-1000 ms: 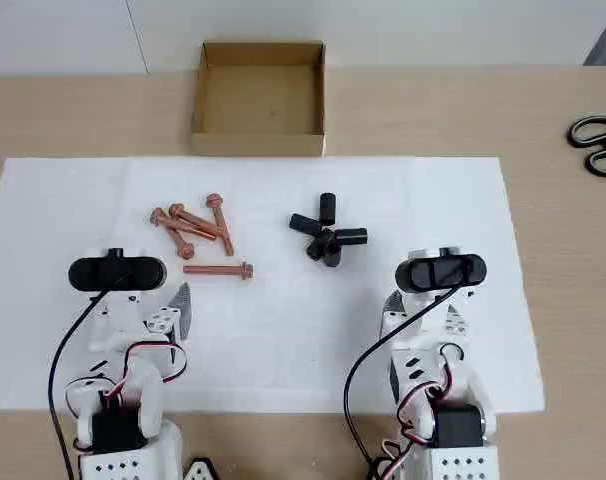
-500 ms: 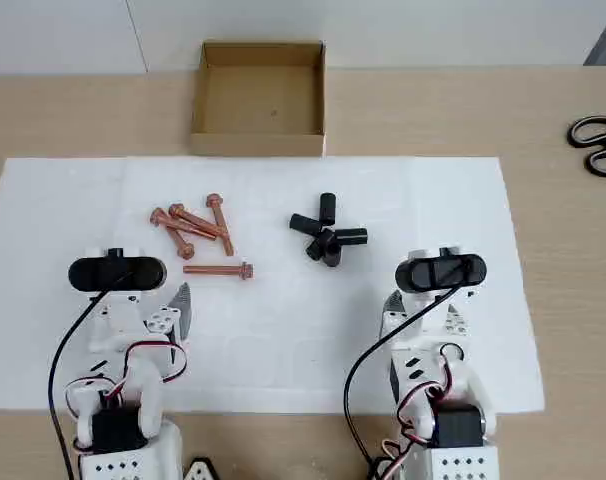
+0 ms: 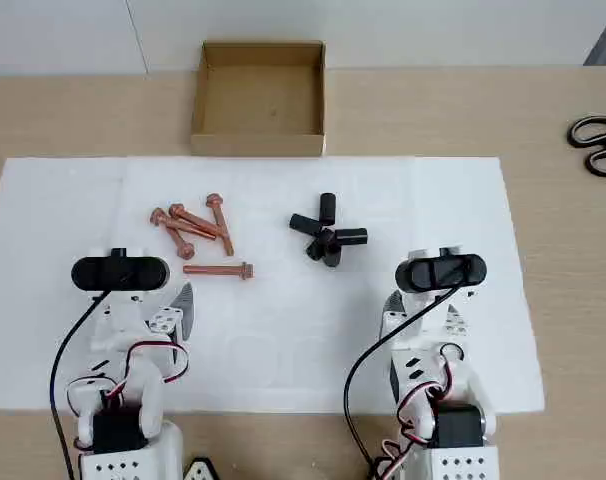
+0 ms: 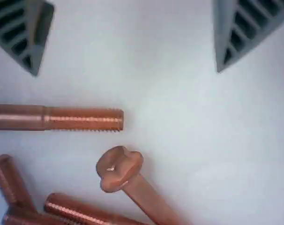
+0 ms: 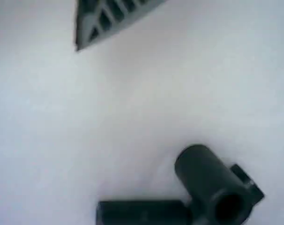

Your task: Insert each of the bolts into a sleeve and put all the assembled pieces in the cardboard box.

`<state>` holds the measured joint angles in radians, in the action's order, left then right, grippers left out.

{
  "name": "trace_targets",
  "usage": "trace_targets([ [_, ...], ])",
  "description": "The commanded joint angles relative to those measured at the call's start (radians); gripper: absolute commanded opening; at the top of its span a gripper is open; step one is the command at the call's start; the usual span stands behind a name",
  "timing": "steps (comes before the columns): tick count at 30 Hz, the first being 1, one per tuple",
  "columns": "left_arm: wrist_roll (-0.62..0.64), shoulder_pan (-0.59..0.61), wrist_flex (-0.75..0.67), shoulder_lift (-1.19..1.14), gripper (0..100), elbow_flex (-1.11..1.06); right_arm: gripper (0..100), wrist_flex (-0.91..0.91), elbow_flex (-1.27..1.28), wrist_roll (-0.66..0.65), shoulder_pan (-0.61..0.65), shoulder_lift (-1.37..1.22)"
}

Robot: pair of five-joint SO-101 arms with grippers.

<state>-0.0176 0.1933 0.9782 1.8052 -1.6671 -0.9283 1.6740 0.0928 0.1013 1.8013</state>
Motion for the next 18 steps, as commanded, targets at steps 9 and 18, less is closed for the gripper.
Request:
trace_targets([
  [9, 0.003, -0.002, -0.023, 0.015, 23, 0.007, 18.4, -0.002, 0.009, 0.008, 0.005, 0.012],
  [18, 0.008, 0.146, 0.226, 0.015, 23, 0.268, 18.4, -0.002, 0.009, 0.008, 0.005, 0.012],
])
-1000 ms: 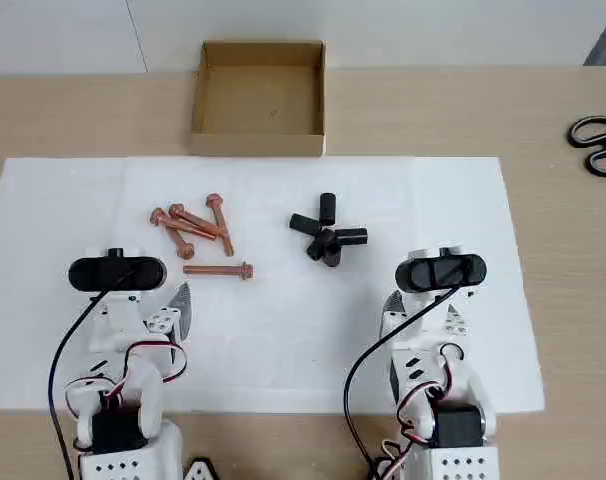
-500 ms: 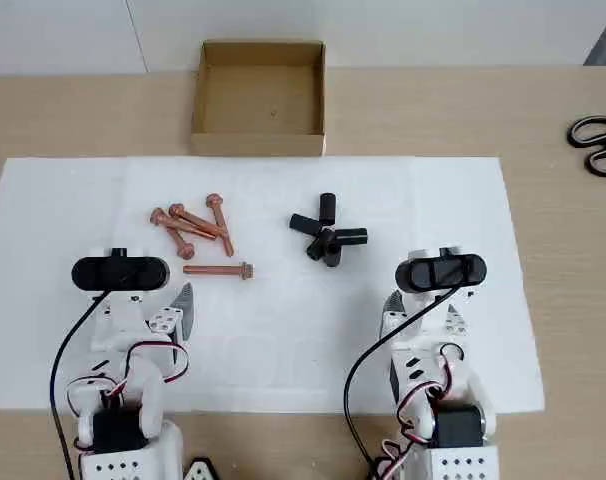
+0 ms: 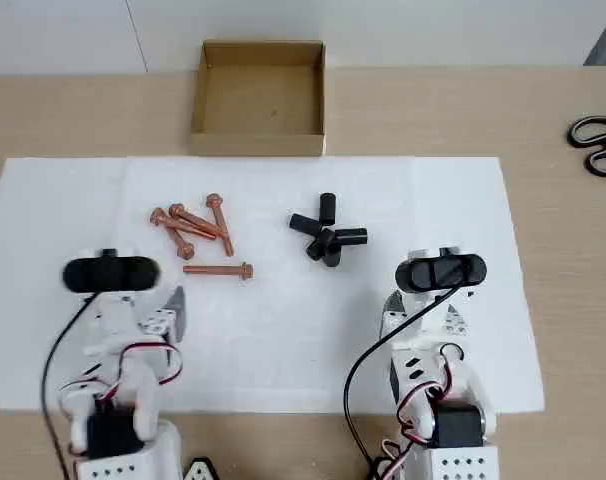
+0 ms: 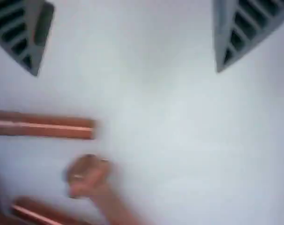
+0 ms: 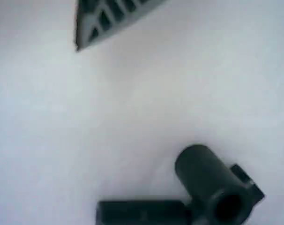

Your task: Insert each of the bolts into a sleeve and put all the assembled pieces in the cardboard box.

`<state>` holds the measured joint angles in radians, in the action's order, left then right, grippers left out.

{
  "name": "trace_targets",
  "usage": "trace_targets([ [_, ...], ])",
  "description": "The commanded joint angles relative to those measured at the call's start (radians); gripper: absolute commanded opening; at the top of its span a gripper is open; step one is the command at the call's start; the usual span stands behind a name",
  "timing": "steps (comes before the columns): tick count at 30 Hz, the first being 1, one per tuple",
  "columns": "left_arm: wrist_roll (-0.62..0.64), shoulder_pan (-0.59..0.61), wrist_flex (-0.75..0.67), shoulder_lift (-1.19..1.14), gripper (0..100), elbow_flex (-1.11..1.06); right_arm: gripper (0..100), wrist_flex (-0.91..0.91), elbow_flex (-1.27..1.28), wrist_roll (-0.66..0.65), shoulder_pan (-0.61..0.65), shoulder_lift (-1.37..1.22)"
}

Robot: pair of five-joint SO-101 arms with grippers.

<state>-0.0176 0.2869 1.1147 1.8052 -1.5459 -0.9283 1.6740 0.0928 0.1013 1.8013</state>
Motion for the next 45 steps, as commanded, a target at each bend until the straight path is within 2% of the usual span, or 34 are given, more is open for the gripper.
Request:
trace_targets([
  [1, 0.008, 0.075, 0.121, 0.015, 23, 0.191, 18.4, -0.002, 0.009, 0.008, 0.005, 0.012],
  [6, 0.008, 0.146, 0.262, 0.012, 23, 0.372, 18.4, -0.002, 0.009, 0.008, 0.005, 0.012],
  [9, 0.008, 0.184, 0.284, -0.046, 23, 0.458, 18.4, -0.002, 0.008, 0.005, 0.001, 0.012],
  [15, 0.009, 0.203, 0.299, -0.376, 23, 0.725, 18.4, -0.047, -0.046, 0.005, -0.001, 0.013],
  [22, 0.005, 0.204, 0.404, -0.804, 23, 0.987, 18.4, -0.266, -0.434, 0.005, -0.054, 0.012],
  [29, 0.003, 0.201, 0.342, -0.942, 23, 0.998, 18.4, -0.369, -0.847, 0.005, -0.081, -0.056],
  [36, 0.006, 0.199, 0.23, -0.942, 23, 0.952, 18.4, -0.45, -1.266, 0.005, -0.081, -0.539],
  [45, 0.006, 0.199, 0.147, -0.942, 23, 0.816, 18.4, -0.794, -1.841, 0.005, -0.076, -1.389],
])
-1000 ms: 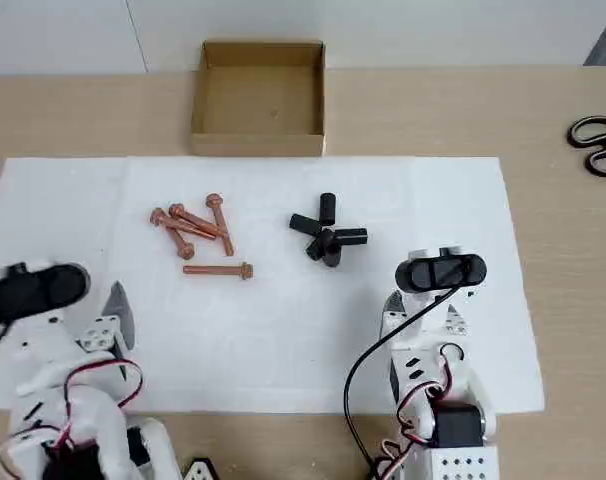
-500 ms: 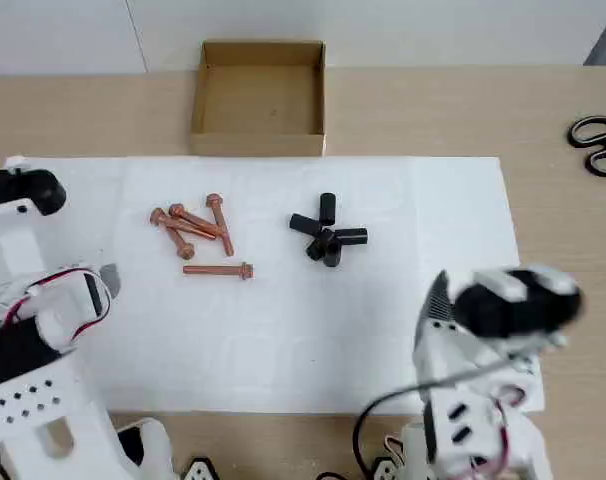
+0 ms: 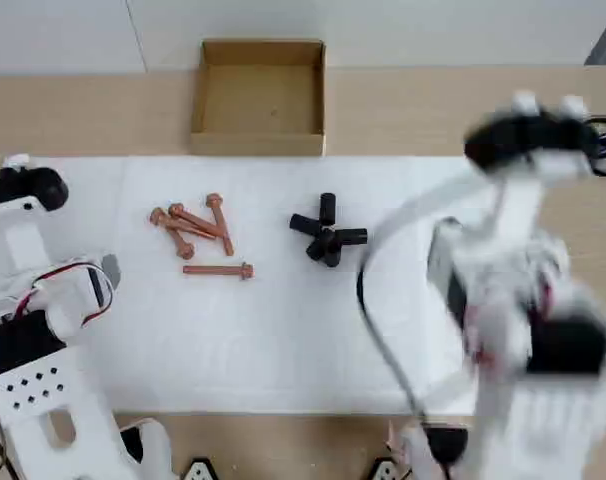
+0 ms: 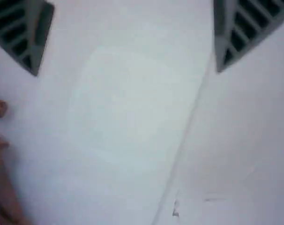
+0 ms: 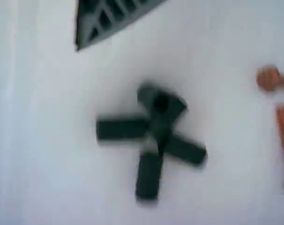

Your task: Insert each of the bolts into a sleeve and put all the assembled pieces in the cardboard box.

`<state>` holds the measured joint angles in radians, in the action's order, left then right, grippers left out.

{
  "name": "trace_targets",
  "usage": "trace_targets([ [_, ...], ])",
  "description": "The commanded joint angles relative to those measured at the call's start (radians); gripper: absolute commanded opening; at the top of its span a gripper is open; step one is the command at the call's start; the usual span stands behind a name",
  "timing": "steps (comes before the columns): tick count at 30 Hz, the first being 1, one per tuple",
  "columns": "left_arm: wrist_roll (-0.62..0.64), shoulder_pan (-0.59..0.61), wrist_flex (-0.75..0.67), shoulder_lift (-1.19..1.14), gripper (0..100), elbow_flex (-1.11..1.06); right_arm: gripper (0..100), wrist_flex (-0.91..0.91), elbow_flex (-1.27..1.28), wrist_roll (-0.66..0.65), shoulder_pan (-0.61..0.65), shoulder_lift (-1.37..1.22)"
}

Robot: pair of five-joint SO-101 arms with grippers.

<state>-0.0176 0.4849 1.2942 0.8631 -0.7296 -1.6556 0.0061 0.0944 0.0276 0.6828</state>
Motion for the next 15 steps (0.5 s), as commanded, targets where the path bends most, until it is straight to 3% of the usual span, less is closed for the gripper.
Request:
trace_targets([
  [1, 0.006, 0.002, -0.032, 0.0, 23, -0.001, 18.4, -0.067, -0.203, 0.005, -0.001, -0.341],
  [9, 0.006, 0.002, -0.034, 0.0, 23, -0.004, 18.5, -0.03, -0.304, 0.061, 0.214, -0.579],
  [15, 0.005, 0.006, -0.029, 0.0, 23, -0.004, 18.3, 0.064, -0.302, 0.086, 0.251, -0.719],
])
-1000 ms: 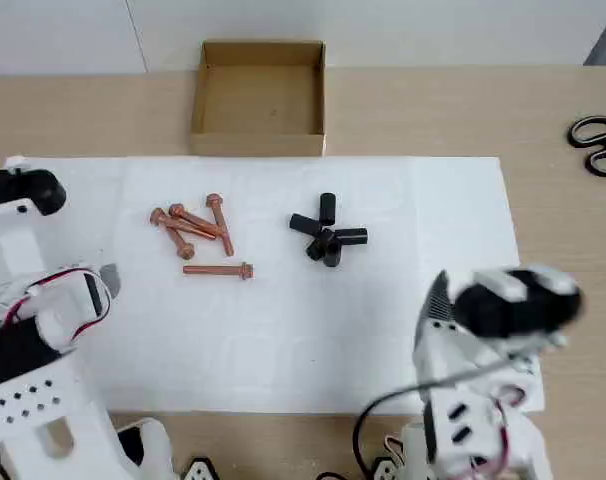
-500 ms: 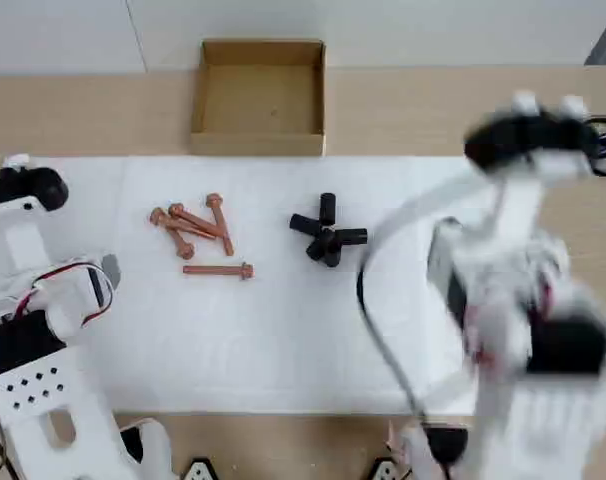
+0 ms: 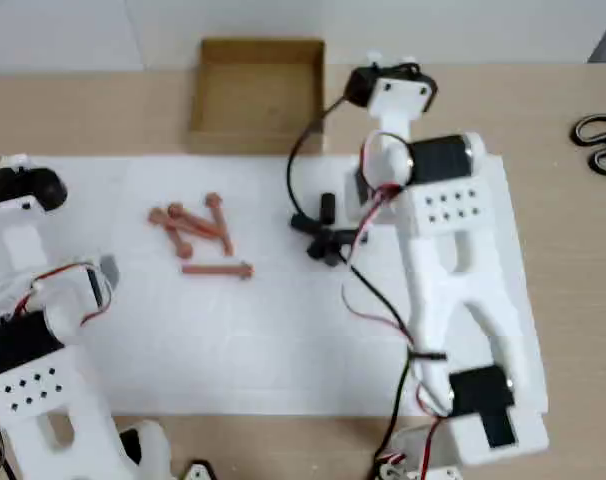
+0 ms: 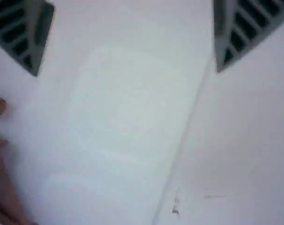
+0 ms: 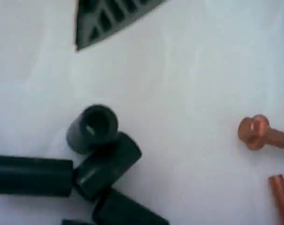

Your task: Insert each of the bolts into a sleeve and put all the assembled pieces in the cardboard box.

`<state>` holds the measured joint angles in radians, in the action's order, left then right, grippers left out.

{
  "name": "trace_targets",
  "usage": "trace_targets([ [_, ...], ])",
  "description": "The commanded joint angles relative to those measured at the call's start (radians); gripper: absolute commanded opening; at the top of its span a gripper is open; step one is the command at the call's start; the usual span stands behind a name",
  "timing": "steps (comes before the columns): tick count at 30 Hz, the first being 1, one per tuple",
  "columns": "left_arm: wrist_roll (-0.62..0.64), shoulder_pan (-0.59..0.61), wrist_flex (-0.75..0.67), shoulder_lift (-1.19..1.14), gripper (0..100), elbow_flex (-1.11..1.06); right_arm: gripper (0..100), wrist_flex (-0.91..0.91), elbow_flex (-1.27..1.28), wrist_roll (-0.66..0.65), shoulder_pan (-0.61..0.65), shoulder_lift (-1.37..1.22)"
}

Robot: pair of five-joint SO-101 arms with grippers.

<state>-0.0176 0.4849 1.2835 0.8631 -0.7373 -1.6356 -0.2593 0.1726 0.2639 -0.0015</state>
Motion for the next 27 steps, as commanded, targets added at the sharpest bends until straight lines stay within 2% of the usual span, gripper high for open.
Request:
trace_targets([
  [1, 0.005, 0.006, -0.018, 0.002, 23, 0.004, 18.3, 0.061, -0.038, 0.008, 0.013, -0.053],
  [14, 0.006, 0.006, -0.018, 0.0, 23, -0.019, 18.4, 0.3, -0.038, 0.018, 0.082, -0.249],
  [19, 0.006, 0.006, -0.017, 0.0, 23, -0.056, 18.3, 0.378, -0.038, 0.103, 0.09, -0.338],
  [27, 0.006, 0.006, -0.017, 0.0, 23, -0.061, 18.3, 0.499, -0.038, 0.112, 0.091, -0.435],
])
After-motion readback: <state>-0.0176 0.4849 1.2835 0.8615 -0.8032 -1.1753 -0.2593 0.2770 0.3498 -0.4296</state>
